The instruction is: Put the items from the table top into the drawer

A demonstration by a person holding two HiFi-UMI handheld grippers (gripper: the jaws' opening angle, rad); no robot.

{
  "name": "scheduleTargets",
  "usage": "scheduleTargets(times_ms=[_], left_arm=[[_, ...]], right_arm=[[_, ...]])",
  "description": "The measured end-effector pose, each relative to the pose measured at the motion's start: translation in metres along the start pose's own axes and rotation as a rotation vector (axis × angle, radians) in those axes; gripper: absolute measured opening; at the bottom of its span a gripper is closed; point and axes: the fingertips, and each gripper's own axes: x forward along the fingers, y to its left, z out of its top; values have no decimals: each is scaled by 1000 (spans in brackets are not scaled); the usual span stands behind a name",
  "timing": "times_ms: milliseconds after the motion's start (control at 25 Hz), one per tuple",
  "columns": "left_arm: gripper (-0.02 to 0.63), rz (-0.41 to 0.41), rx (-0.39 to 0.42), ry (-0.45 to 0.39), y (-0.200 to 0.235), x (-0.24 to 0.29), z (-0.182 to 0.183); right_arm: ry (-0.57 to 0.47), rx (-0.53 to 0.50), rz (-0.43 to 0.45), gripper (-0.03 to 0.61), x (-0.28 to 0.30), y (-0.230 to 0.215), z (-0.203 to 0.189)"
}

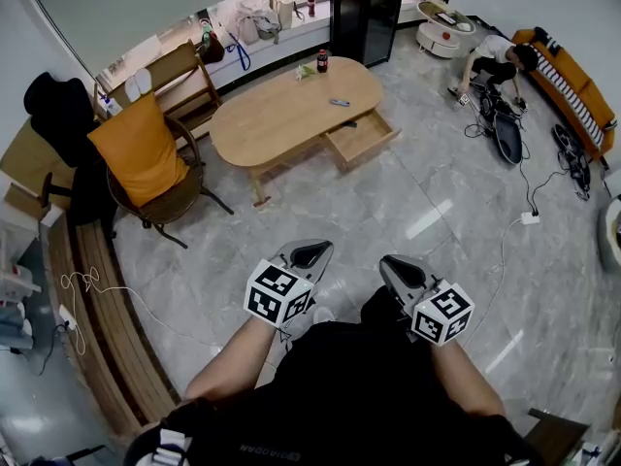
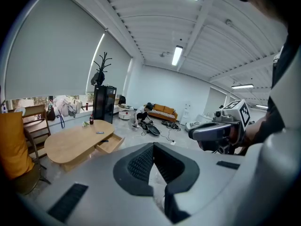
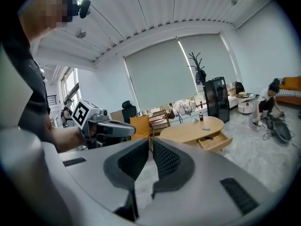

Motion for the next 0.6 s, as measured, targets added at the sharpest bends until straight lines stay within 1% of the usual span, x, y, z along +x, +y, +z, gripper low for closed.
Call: scheduleTargets(times_ms=[120,400,480,600], left_arm=[[5,-1,-8,-3,-2,4,0],[5,33,-59,22,10,10,-18],[5,44,-74,30,15,14,-18],[5,48,-62,39,21,28,-10]], right_arm=[[-4,10,-5,6,-1,-8,2],[37,18,35,6,15,-15,-4],[39,26,39,6,20,-22,-2],[24,44,37,6,29,-42,3]])
